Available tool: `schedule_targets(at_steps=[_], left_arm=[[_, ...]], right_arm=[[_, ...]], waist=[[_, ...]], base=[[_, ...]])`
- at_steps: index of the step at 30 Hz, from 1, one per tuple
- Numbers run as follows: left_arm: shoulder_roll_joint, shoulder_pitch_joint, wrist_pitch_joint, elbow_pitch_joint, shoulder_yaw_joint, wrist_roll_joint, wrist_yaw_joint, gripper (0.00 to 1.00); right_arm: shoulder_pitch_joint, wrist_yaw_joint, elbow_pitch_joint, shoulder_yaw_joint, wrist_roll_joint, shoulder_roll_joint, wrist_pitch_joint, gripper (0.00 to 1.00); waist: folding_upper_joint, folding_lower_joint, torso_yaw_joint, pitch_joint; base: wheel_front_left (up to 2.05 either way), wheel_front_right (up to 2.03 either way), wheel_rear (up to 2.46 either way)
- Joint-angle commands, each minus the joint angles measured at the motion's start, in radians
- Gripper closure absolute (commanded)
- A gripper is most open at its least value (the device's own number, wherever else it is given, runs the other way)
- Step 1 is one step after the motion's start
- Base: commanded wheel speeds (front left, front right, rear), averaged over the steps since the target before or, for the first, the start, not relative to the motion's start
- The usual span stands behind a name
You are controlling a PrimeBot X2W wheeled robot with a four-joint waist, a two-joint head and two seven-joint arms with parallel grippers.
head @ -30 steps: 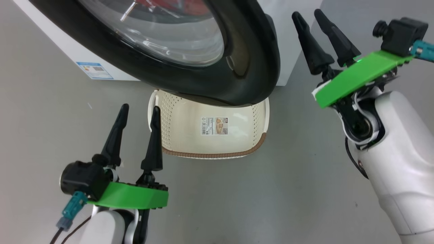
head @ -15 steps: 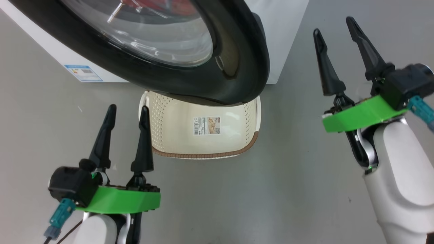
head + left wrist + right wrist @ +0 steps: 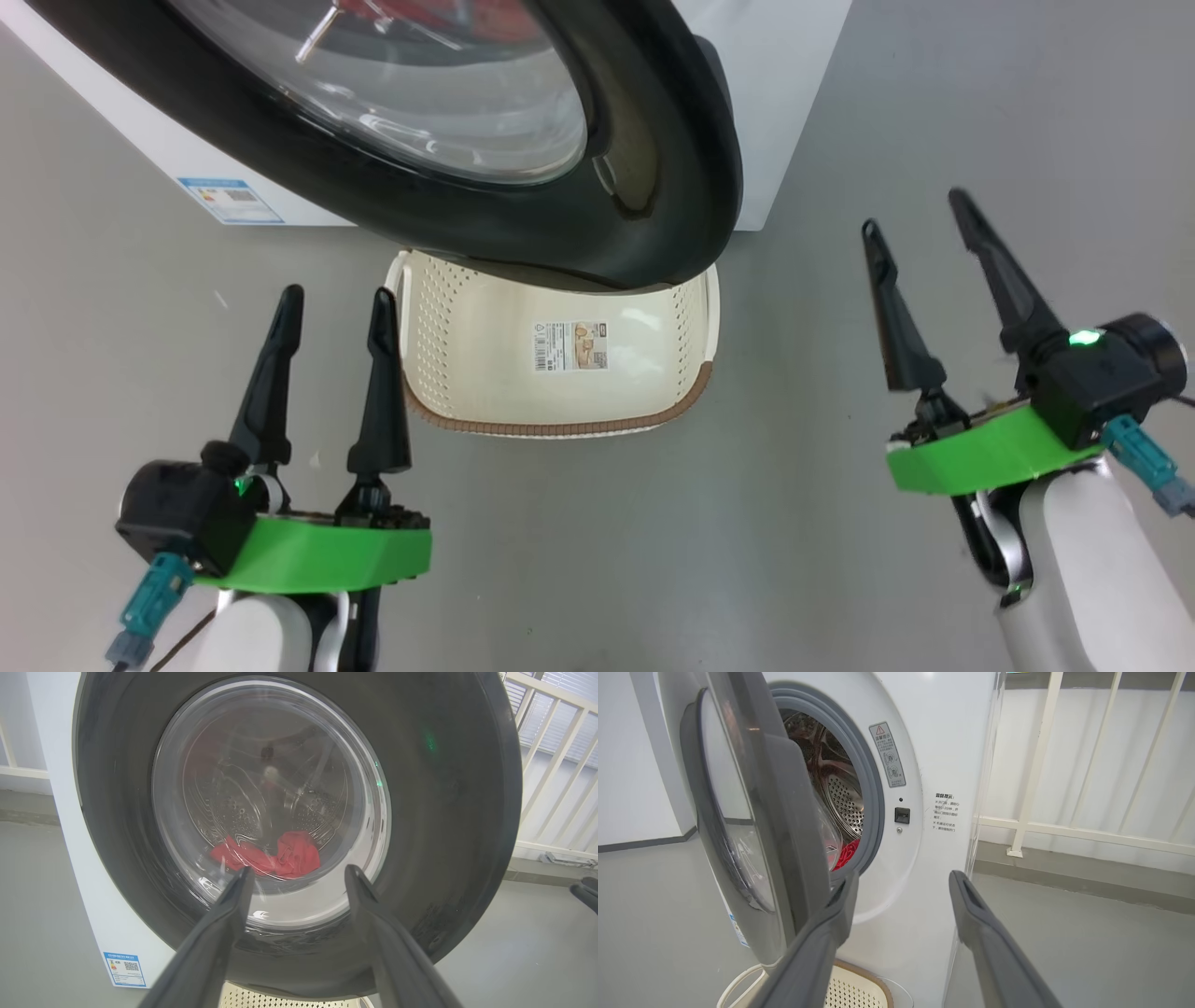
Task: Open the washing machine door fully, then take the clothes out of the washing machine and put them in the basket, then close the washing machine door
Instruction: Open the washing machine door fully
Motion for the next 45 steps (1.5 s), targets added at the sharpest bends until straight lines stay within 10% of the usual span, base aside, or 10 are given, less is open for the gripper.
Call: schedule_targets(at_steps=[1, 20, 22, 24, 33, 45], left_arm=[[0.016, 0.015, -0.005, -0.032, 0.036, 0.019, -0.004, 0.00], [0.016, 0.037, -0.005, -0.026, 0.033, 0.033, -0.011, 0.00], [0.016, 0.036, -0.005, -0.024, 0.031, 0.032, -0.012, 0.00], [0.016, 0.035, -0.005, -0.022, 0.030, 0.032, -0.012, 0.00], [0.015, 0.032, -0.005, -0.017, 0.015, 0.028, -0.014, 0.00], [0.016, 0.016, -0.005, 0.000, -0.004, 0.050, -0.013, 0.00]], right_arm=[[0.027, 0.005, -0.033, 0.030, 0.014, 0.009, -0.005, 0.00], [0.119, 0.005, -0.080, 0.040, 0.029, 0.009, -0.006, 0.00], [0.116, 0.005, -0.081, 0.034, 0.033, 0.009, -0.006, 0.35], [0.112, 0.005, -0.076, 0.031, 0.053, 0.009, -0.004, 1.00], [0.029, 0.005, -0.059, 0.003, 0.211, 0.009, -0.003, 1.00], [-0.159, 0.005, 0.074, 0.043, 0.826, 0.009, 0.027, 1.00]], waist=[[0.0000, 0.0000, 0.000, -0.002], [0.0000, 0.0000, -0.001, -0.013], [0.0000, 0.0000, 0.001, -0.013], [0.0000, 0.0000, 0.004, -0.014], [0.0000, 0.0000, 0.015, -0.004], [0.0000, 0.0000, 0.025, 0.015]], base=[[0.00, 0.00, 0.00], [0.00, 0.00, 0.00], [0.00, 0.00, 0.00], [0.00, 0.00, 0.00], [0.00, 0.00, 0.00], [0.00, 0.00, 0.00]])
